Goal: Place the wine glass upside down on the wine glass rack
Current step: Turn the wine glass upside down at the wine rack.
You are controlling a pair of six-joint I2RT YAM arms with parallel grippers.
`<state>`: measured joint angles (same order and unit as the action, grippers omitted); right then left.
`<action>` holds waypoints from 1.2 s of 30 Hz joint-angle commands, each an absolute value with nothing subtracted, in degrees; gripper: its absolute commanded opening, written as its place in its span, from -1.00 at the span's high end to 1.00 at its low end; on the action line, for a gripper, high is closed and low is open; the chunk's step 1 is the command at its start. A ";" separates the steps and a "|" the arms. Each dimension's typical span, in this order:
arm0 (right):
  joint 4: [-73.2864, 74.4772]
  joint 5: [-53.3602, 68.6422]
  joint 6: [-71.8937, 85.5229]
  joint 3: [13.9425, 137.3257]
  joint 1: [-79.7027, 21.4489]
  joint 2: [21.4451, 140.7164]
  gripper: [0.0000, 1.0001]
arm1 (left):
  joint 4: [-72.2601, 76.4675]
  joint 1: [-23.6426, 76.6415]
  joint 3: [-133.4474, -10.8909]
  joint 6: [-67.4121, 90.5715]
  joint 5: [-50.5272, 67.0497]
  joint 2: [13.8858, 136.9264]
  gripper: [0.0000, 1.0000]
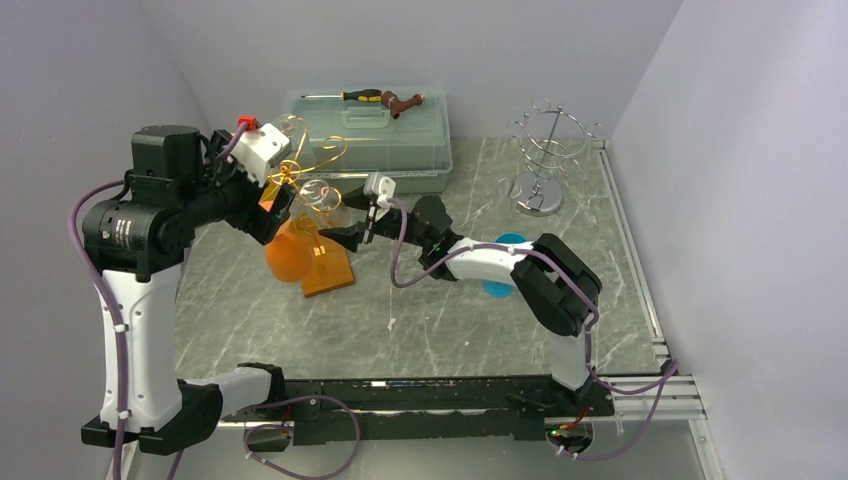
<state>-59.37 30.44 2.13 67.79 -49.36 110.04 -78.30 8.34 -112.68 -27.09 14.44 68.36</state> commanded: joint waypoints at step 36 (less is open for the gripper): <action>-79.14 26.84 -0.69 62.15 -50.71 107.58 1.00 | -73.25 8.53 -110.39 -25.56 13.19 68.25 -0.97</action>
